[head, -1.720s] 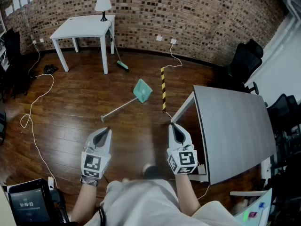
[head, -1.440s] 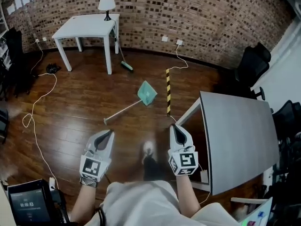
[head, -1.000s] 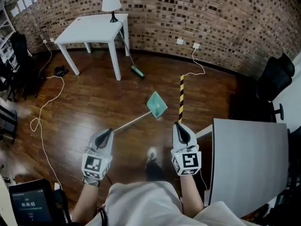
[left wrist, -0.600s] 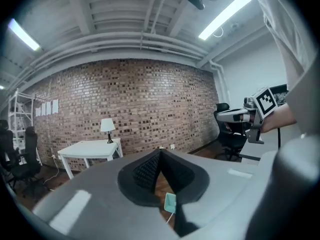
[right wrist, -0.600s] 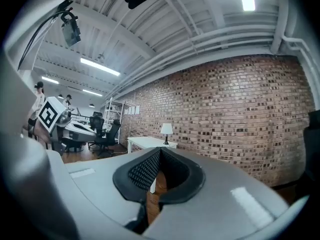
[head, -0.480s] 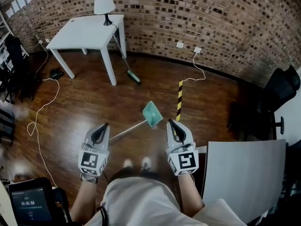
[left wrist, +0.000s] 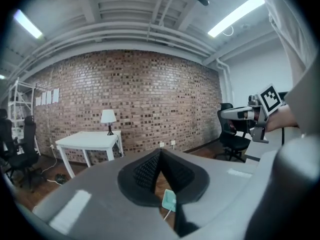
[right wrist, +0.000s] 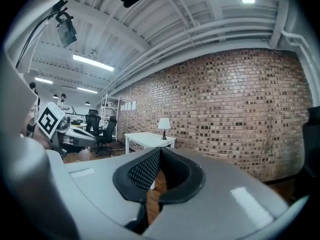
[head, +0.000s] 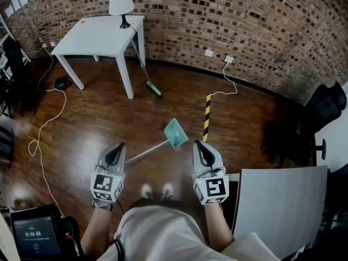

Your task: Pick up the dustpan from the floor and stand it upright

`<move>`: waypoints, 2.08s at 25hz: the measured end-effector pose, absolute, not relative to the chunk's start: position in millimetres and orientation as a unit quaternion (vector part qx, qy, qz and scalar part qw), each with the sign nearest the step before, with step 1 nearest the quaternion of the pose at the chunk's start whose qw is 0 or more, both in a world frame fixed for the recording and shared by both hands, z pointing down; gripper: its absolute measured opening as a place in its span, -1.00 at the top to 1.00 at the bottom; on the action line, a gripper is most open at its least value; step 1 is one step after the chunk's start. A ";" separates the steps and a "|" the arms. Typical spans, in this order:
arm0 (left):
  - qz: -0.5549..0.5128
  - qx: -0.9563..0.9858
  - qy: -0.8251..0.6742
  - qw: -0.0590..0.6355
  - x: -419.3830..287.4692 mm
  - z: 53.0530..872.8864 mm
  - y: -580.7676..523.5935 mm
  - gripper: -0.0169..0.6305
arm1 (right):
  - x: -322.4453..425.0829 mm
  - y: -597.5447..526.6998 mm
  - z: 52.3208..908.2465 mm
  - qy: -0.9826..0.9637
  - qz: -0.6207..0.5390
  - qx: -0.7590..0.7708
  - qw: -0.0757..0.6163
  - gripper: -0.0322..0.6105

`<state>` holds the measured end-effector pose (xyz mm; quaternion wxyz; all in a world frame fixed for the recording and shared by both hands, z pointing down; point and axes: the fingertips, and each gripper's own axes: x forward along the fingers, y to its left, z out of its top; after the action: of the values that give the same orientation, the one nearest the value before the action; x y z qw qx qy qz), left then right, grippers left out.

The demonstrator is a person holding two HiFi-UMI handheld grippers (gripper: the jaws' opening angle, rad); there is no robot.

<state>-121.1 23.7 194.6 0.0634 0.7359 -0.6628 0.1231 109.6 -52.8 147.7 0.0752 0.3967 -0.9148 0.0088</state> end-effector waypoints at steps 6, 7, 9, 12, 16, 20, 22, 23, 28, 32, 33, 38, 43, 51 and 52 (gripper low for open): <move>0.202 0.701 -0.675 0.108 -161.1 263.1 34.1 0.94 | 80.0 -58.9 177.2 -0.915 -0.007 0.385 0.123 0.86; 0.195 0.701 -0.676 0.116 -168.3 270.3 36.4 0.94 | 70.9 -58.3 185.8 -0.916 -0.012 0.379 0.134 0.86; 0.193 0.697 -0.681 0.111 -181.8 279.5 39.7 0.70 | 52.2 -57.9 205.0 -0.920 -0.018 0.362 0.153 0.85; 0.183 0.685 -0.693 0.131 -204.0 303.2 41.0 0.52 | 20.5 -61.9 237.4 -0.926 -0.051 0.320 0.194 0.78; 0.171 0.650 -0.722 0.165 -237.6 354.6 48.0 0.52 | -21.5 -59.6 310.7 -0.925 -0.114 0.241 0.270 0.57; 0.162 0.600 -0.750 0.225 -261.3 435.3 53.4 0.52 | -53.0 -65.3 396.8 -0.923 -0.136 0.177 0.312 0.47; 0.143 0.569 -0.762 0.274 -268.3 485.1 59.4 0.54 | -65.5 -69.2 446.4 -0.918 -0.154 0.145 0.336 0.45; 0.135 0.554 -0.766 0.298 -270.2 511.2 62.4 0.54 | -70.9 -71.4 473.6 -0.914 -0.164 0.127 0.349 0.44; 0.154 0.505 -0.764 0.372 -278.6 648.7 58.8 0.57 | -94.1 -81.8 638.0 -0.873 -0.244 0.010 0.423 0.40; 0.125 0.434 -0.770 0.452 -285.0 760.3 63.2 0.57 | -92.3 -81.8 760.5 -0.844 -0.250 -0.063 0.471 0.31; 0.115 0.418 -0.772 0.466 -288.1 784.1 64.0 0.57 | -92.9 -82.7 785.1 -0.839 -0.251 -0.074 0.477 0.29; 0.087 0.372 -0.773 0.506 -298.1 886.2 65.9 0.56 | -107.9 -87.5 884.6 -0.836 -0.245 -0.092 0.482 0.23; 0.107 0.375 -0.767 0.510 -296.4 965.7 54.5 0.56 | -140.2 -93.4 957.3 -0.862 -0.195 -0.070 0.463 0.17; 0.049 0.317 -0.767 0.556 -286.2 1059.9 56.2 0.44 | -158.1 -90.4 1057.4 -0.835 -0.242 -0.136 0.475 0.04; 0.046 0.305 -0.767 0.563 -287.0 1070.9 59.5 0.43 | -158.7 -89.6 1068.3 -0.831 -0.247 -0.147 0.477 0.01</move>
<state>-287.0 59.5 1070.9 0.5630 0.3052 -0.7667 0.0456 -158.7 -89.6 1068.3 0.4771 -0.1465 -0.8306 -0.2470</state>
